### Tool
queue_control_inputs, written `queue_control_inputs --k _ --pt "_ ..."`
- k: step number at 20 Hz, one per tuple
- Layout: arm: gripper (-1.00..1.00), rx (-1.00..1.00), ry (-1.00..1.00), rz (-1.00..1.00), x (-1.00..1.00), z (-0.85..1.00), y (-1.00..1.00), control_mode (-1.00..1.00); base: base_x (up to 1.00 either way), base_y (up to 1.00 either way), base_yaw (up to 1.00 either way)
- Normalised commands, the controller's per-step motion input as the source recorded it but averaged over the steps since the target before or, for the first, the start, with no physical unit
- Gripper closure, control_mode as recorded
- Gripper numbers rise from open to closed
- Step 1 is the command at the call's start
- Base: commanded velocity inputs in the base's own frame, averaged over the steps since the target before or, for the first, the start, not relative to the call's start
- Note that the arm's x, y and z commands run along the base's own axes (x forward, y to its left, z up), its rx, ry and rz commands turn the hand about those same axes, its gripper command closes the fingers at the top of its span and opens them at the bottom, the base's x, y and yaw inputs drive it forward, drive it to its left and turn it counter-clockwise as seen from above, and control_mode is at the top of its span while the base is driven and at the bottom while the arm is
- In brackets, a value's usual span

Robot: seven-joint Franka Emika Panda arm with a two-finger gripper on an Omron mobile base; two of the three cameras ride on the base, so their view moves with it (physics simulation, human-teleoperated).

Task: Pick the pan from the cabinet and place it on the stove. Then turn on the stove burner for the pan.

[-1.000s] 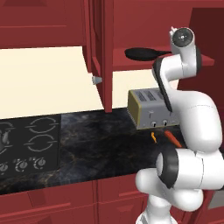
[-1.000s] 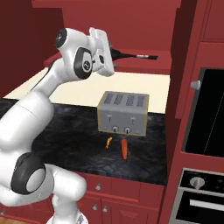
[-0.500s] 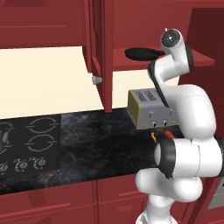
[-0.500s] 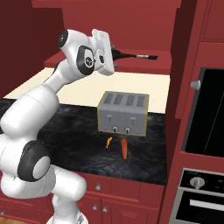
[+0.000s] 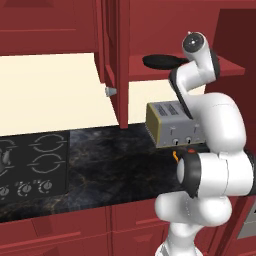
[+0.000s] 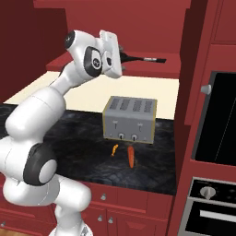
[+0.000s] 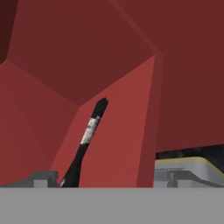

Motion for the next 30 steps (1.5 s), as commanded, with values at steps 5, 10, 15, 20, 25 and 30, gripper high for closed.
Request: queue_control_inputs --k 5,10,15,20,25,30 --pt "-1.0 0.01 0.0 0.0 0.14 0.0 -0.13 -1.0 0.0 0.0 0.0" --pt "-1.0 0.0 0.01 -0.02 0.25 0.0 -0.05 -1.0 0.0 0.0 0.0" --pt "-1.0 0.01 0.02 -0.03 0.29 0.0 -0.05 -1.0 0.0 0.0 0.0" --pt "-1.0 0.04 0.02 -0.01 0.31 0.0 -0.15 -1.0 0.0 0.0 0.0" --pt "-1.0 0.03 0.04 -0.02 0.28 0.0 -0.15 -1.0 0.0 0.0 0.0" --pt "-1.0 0.02 0.05 -0.04 0.17 -0.01 -0.18 -1.0 0.0 0.0 0.0"
